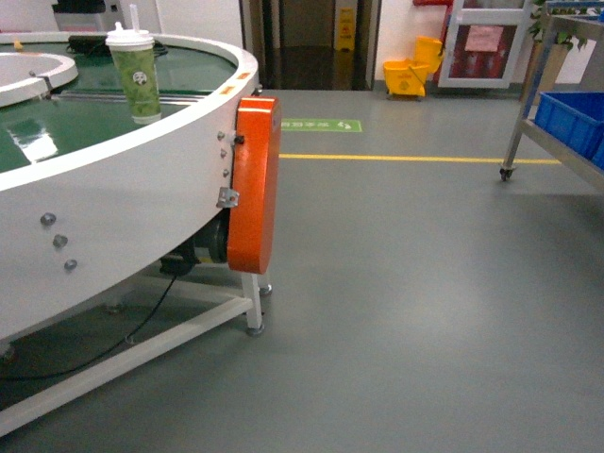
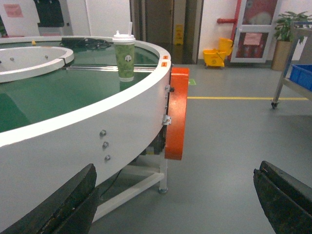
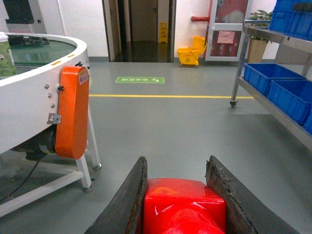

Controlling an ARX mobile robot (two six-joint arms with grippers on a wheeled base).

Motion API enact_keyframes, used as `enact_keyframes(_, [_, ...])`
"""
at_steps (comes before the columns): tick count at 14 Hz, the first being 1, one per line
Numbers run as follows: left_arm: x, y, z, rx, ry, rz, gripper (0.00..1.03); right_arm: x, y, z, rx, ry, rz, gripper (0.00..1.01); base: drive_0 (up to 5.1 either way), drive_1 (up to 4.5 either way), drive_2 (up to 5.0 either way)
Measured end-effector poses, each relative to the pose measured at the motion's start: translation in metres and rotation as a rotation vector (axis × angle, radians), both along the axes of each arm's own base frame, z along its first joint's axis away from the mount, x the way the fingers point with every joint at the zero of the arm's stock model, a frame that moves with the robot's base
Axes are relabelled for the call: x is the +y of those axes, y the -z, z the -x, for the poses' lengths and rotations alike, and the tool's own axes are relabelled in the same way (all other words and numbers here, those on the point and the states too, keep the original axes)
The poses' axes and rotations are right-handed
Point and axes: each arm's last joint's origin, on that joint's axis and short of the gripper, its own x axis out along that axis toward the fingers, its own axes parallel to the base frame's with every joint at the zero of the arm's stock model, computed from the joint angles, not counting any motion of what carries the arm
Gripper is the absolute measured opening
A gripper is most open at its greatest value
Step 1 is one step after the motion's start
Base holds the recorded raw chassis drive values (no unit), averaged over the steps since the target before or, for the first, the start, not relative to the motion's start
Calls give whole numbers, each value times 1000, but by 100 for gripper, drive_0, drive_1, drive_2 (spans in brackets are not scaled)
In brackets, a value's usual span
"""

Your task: Pick red block from blue box to shelf

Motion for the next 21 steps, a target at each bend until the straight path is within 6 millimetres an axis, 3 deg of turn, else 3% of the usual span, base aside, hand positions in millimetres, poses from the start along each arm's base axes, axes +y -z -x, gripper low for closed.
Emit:
enact_keyframes(3, [0,1,0,8,0,0,98,0,0,0,5,0,0,29,12,298,-274])
enact_keyframes(21, [0,0,0,2,-2,0,98,0,0,0,0,0,0,29,-148,-148,-148])
